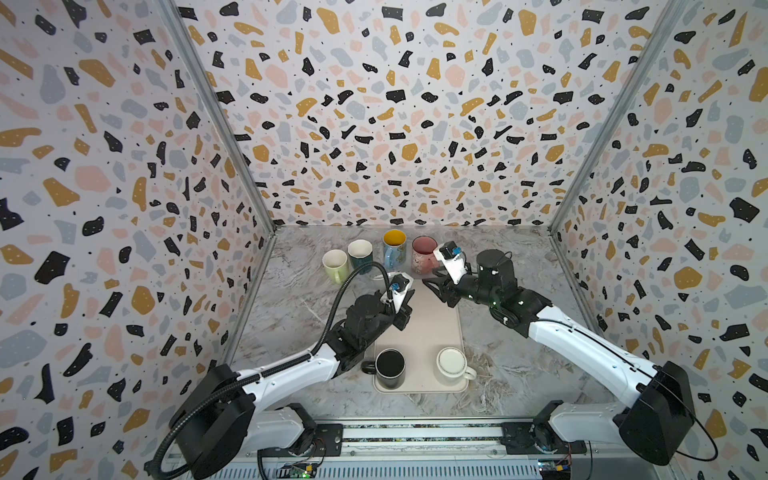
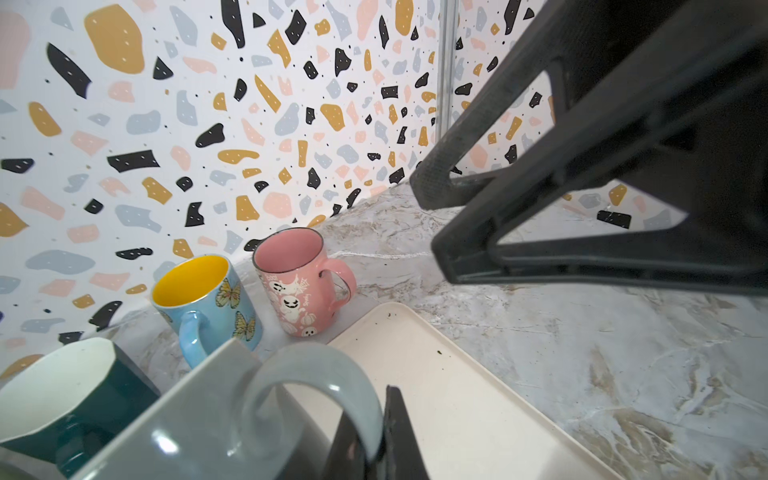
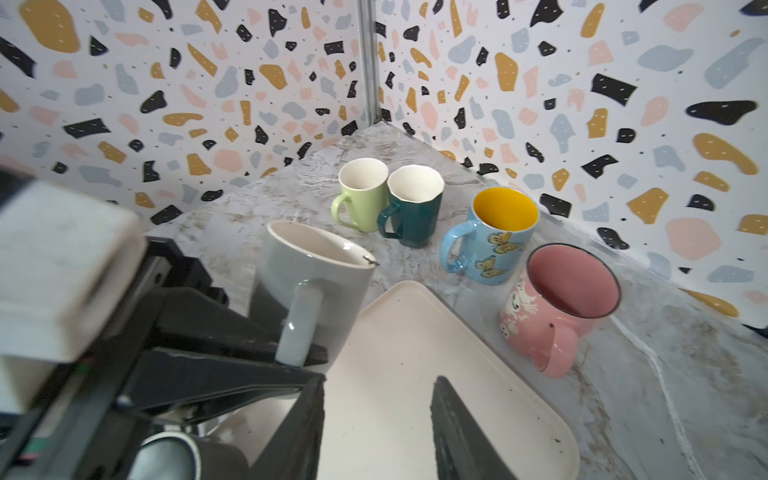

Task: Turn the mug right side up
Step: 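Rotate the grey mug upright with the left gripper while the right gripper approaches, then close the right gripper on the grey mug's handle while the left gripper holds it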

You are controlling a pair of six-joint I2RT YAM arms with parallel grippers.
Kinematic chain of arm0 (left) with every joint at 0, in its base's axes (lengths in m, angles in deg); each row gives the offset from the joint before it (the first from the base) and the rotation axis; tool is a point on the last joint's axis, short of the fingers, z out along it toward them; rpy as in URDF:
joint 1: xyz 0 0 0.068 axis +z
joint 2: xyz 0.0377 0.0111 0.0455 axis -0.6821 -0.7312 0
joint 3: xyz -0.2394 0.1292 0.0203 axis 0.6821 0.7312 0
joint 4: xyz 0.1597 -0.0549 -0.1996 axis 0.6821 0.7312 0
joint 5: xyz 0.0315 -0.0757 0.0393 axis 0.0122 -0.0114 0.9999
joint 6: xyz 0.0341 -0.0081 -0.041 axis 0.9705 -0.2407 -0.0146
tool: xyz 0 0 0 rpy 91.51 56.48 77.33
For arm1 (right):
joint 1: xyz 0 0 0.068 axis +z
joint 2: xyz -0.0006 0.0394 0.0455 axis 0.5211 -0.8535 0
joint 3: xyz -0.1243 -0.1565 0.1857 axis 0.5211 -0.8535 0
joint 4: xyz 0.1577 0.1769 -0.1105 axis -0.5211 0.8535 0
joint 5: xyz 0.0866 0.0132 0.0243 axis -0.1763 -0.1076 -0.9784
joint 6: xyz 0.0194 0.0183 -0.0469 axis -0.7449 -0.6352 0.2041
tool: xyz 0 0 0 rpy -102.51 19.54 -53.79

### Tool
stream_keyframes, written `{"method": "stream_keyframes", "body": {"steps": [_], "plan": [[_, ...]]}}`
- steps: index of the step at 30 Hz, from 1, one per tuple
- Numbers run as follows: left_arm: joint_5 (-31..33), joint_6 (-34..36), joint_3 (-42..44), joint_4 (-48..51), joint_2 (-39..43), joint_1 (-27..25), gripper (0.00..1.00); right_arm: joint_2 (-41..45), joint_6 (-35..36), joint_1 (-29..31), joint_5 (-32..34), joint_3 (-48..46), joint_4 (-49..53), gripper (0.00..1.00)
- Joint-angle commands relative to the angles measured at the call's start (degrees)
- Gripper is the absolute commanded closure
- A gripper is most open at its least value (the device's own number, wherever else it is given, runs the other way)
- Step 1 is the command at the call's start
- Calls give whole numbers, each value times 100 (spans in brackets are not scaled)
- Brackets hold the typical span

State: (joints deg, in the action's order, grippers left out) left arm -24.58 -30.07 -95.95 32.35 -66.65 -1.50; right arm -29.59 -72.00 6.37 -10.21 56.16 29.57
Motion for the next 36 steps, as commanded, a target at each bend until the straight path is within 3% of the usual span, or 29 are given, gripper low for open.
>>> {"method": "stream_keyframes", "body": {"steps": [1, 16, 36], "plan": [[382, 513, 3, -1213, 153, -122, 100, -60, 8, -17, -689, 317, 502, 52], [1031, 1666, 128, -1629, -110, -725, 100, -434, -48, -17, -1309, 769, 920, 53], [1202, 2096, 180, -1872, -98, -958, 100, -962, -140, -27, -1602, 1135, 1465, 62]]}}
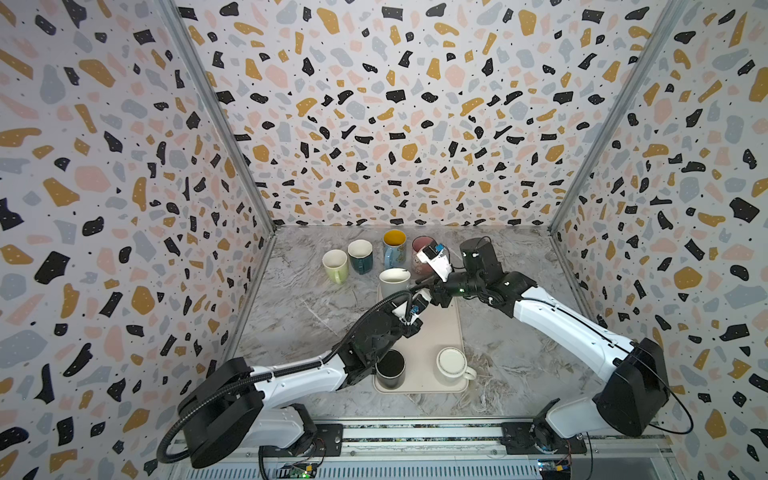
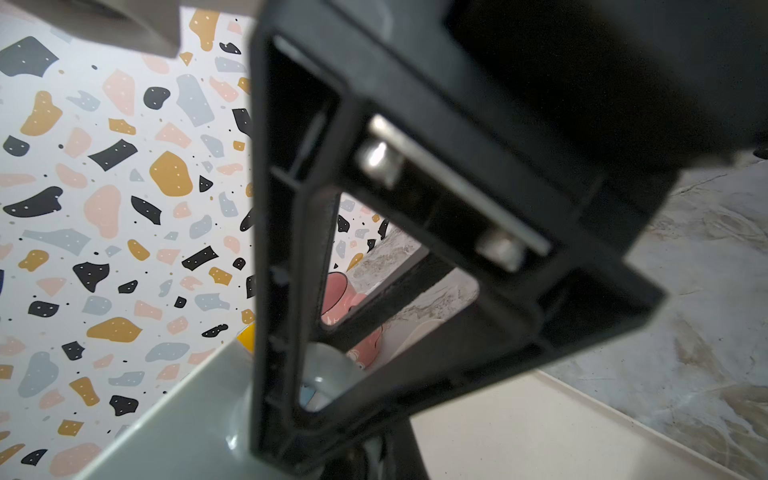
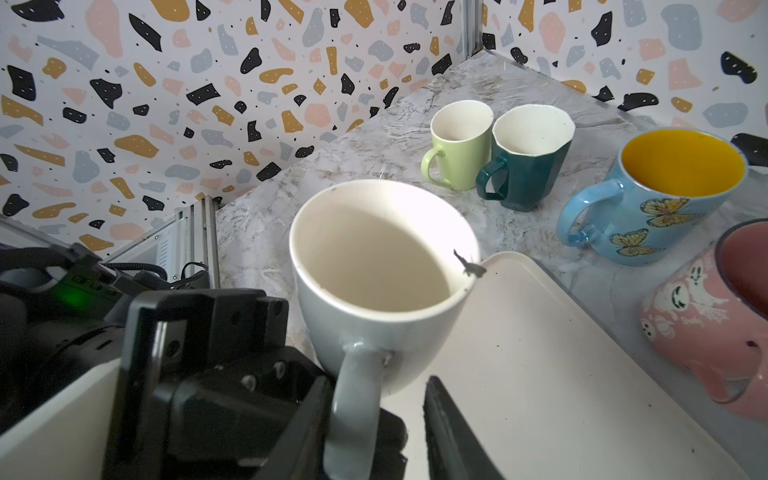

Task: Turn the mug right side up
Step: 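Close the right gripper on the grey mug's handle while the left gripper holds it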

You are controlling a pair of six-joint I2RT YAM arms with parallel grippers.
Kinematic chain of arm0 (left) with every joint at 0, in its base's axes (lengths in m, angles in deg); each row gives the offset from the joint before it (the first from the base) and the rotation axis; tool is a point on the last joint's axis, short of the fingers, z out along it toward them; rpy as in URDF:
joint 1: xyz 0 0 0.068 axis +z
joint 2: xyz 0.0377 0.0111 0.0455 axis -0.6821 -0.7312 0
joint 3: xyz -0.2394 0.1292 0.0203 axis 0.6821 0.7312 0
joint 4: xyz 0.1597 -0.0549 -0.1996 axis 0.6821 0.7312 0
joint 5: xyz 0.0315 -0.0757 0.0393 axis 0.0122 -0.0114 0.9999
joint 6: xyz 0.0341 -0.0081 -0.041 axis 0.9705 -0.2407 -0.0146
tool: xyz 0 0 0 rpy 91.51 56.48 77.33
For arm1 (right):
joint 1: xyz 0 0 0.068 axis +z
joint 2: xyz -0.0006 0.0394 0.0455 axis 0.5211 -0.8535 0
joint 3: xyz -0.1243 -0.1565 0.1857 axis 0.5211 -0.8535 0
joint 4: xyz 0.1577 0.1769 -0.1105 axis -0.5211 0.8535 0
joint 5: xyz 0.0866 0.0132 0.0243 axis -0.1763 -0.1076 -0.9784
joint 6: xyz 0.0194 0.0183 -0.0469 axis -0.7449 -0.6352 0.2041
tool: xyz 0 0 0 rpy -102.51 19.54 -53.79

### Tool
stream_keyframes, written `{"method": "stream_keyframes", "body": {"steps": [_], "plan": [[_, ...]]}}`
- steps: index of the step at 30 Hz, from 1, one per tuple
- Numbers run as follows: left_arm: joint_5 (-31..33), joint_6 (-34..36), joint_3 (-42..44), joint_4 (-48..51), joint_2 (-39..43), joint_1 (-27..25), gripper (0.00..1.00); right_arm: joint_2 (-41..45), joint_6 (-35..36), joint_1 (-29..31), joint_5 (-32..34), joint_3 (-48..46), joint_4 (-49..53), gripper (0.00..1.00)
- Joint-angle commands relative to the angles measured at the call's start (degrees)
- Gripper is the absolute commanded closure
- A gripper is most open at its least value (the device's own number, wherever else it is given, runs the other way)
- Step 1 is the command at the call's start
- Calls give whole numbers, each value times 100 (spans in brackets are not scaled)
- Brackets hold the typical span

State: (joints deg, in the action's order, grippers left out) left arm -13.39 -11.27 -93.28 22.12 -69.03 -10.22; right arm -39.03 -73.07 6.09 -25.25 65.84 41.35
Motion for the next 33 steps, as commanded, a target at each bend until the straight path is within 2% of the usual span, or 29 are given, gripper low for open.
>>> {"method": "stream_keyframes", "body": {"steps": [1, 7, 13, 19, 26, 33], "plan": [[110, 244, -82, -848, 147, -116, 100, -27, -47, -2, -98, 169, 276, 63], [310, 508, -105, -848, 160, -229, 100, -181, -70, -11, -153, 336, 529, 72], [388, 565, -152, -885, 231, -249, 100, -358, -63, -14, -228, 451, 849, 100], [633, 647, -207, -829, 272, -249, 100, -337, -124, -8, -50, 428, 890, 100], [1085, 230, -597, -200, 230, -258, 100, -274, -240, -16, 193, 379, 775, 100], [1077, 66, -671, -13, 311, -260, 88, -197, -361, -23, 128, 235, 515, 100]]}}
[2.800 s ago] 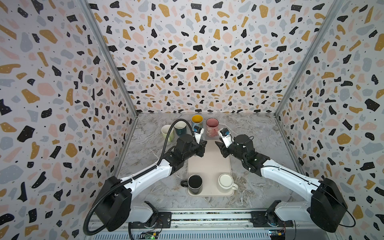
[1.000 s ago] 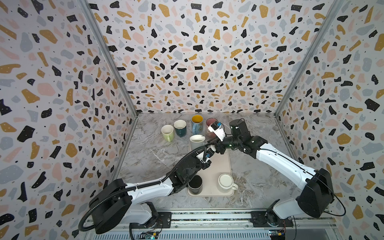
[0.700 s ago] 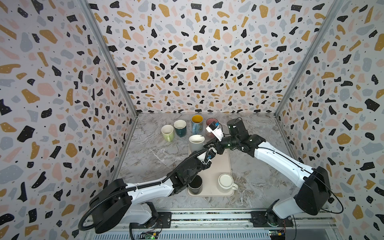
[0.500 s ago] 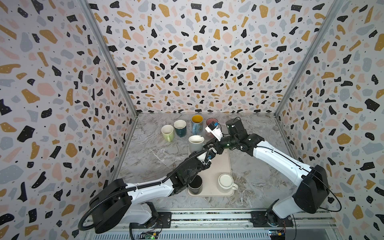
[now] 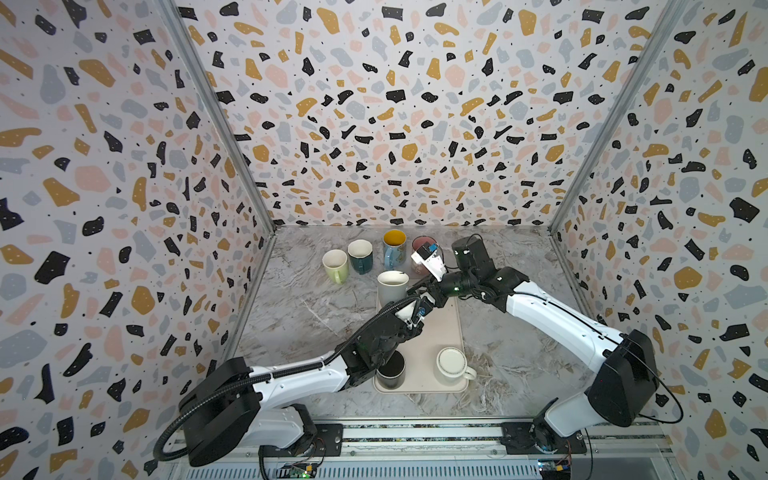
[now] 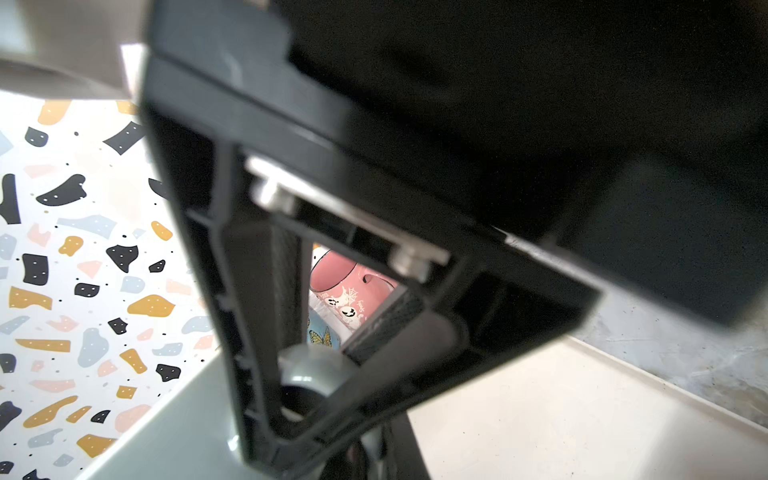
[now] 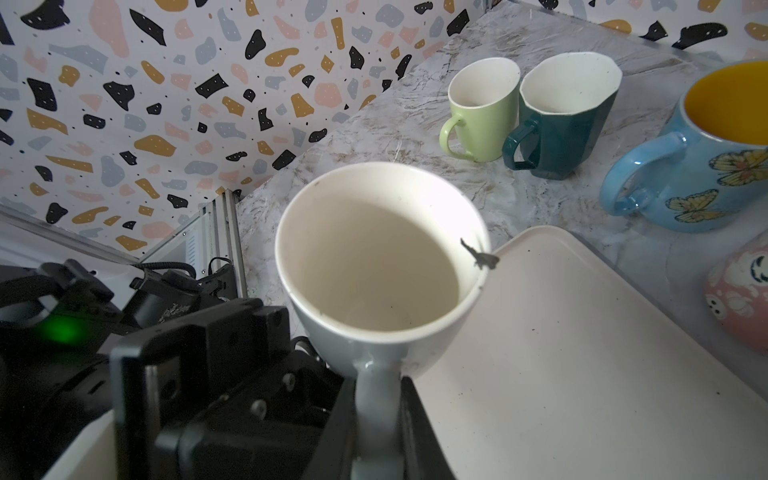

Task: Turn the mug right side up
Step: 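Close the right gripper on the grey mug's handle while the left gripper holds it, then open the left gripper and pull it back while the right gripper holds the mug, then carry the grey mug with the right gripper beside the pink mug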

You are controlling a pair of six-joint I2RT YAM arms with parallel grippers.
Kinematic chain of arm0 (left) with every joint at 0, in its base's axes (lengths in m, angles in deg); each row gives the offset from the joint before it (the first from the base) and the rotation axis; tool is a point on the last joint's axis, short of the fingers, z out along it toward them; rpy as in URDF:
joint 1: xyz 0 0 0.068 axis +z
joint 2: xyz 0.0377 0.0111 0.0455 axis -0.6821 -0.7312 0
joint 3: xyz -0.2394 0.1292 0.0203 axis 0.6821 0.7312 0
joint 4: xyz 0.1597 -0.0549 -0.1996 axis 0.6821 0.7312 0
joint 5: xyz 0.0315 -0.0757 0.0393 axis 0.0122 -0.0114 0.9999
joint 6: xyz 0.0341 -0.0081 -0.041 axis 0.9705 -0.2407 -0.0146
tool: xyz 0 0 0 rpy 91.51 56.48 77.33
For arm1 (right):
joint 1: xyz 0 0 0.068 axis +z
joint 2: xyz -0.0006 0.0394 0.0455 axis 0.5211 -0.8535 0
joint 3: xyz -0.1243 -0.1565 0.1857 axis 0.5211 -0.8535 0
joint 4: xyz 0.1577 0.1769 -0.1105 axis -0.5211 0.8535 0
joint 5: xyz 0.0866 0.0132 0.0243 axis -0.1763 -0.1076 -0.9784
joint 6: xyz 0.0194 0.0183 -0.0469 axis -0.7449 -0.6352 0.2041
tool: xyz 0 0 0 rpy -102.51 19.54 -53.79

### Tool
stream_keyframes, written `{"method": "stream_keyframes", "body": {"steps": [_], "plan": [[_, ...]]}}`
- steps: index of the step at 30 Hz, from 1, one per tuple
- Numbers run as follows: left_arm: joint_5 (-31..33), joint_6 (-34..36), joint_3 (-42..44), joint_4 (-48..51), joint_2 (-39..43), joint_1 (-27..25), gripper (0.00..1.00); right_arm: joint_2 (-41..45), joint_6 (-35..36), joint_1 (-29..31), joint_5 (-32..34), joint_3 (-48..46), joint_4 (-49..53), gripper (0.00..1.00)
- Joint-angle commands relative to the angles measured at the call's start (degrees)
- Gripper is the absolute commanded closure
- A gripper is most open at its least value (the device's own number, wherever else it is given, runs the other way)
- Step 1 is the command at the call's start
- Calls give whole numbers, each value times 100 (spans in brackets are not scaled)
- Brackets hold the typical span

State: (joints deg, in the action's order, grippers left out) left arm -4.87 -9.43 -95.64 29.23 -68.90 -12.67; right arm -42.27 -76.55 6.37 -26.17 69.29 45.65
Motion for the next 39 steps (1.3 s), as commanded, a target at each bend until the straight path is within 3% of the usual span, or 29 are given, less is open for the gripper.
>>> {"method": "stream_keyframes", "body": {"steps": [1, 16, 29, 39], "plan": [[225, -142, -458, -663, 307, -15, 86, 177, -39, -51, 214, -161, -2, 100], [259, -416, -652, 62, 560, -13, 77, 547, -242, -164, 658, -435, -473, 100], [520, -1374, -1375, 1155, 354, 52, 72, 1062, -280, -254, 2017, -949, -977, 100], [-624, -2504, -1825, 1870, 289, 840, 71, 1378, -259, -378, 2905, -1297, -1338, 100]]}}
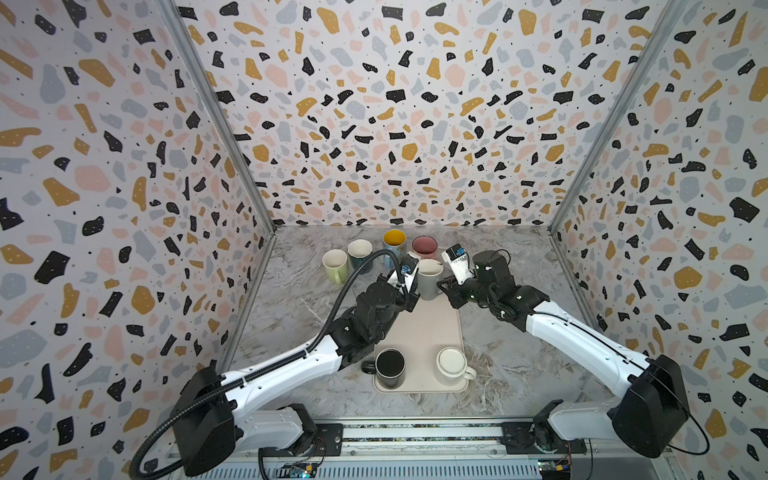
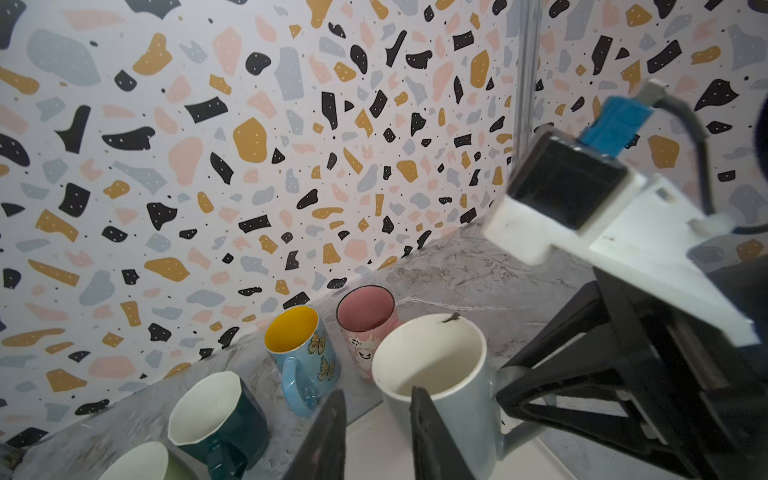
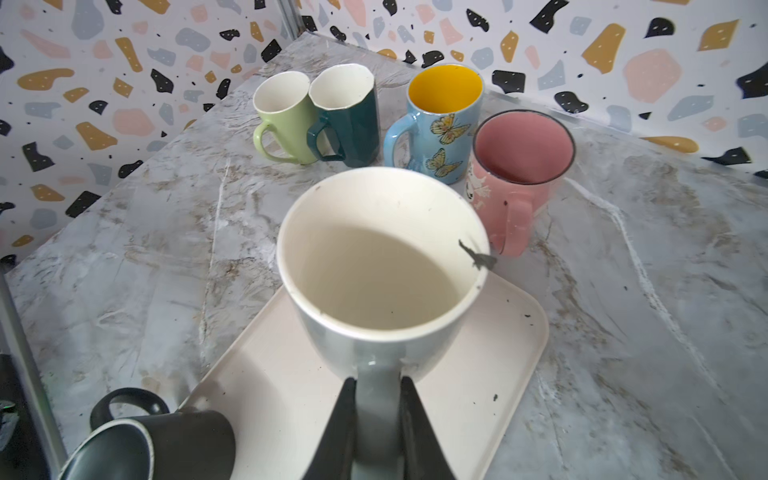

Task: Turn the mug right side up
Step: 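Carry the grey mug with the right gripper beside the pink mug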

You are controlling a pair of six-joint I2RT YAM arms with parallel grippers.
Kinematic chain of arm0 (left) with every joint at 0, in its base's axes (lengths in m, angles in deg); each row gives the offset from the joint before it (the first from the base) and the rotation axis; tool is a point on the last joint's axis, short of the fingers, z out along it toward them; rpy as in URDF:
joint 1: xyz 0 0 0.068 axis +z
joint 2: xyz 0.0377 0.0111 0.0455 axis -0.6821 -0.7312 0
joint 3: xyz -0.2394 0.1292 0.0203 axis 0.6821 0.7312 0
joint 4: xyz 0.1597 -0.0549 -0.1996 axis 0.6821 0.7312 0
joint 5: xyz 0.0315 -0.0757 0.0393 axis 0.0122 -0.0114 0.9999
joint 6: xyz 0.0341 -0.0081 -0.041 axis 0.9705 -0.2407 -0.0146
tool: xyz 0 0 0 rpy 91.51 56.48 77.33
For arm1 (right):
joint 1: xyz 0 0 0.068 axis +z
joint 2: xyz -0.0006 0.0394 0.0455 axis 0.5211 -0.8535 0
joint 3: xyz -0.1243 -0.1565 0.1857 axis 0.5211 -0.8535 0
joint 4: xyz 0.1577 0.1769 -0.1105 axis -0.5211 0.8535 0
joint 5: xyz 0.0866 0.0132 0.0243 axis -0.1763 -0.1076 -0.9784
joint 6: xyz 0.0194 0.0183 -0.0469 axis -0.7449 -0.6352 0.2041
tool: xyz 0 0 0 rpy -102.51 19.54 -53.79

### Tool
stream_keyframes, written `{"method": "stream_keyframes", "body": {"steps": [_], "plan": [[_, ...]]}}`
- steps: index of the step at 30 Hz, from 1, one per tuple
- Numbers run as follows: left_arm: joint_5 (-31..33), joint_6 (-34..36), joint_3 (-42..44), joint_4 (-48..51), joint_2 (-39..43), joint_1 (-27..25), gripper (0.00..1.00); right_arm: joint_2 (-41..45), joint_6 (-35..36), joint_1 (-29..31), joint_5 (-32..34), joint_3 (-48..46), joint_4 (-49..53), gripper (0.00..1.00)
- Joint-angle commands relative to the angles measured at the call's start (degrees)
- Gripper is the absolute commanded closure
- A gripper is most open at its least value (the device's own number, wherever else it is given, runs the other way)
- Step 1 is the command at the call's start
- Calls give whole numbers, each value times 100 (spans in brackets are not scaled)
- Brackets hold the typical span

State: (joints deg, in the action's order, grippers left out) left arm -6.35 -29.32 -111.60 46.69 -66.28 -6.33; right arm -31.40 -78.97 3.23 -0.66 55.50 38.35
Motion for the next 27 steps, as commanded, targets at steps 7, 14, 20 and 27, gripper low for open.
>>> {"method": "stream_keyframes", "body": {"steps": [7, 14, 20, 27], "plan": [[-1364, -1172, -441, 365, -110, 781, 71, 308, 18, -259, 1075, -221, -1135, 100], [-2553, -2079, -369, 152, -265, 1494, 72, 92, 155, -545, 1648, -400, -1691, 100], [-3137, -2457, -318, 27, -442, 1887, 72, -214, 244, -724, 1821, -519, -2291, 100], [-3742, -2870, -175, -262, -579, 2213, 72, -685, 248, -936, 1902, -680, -3070, 100]]}}
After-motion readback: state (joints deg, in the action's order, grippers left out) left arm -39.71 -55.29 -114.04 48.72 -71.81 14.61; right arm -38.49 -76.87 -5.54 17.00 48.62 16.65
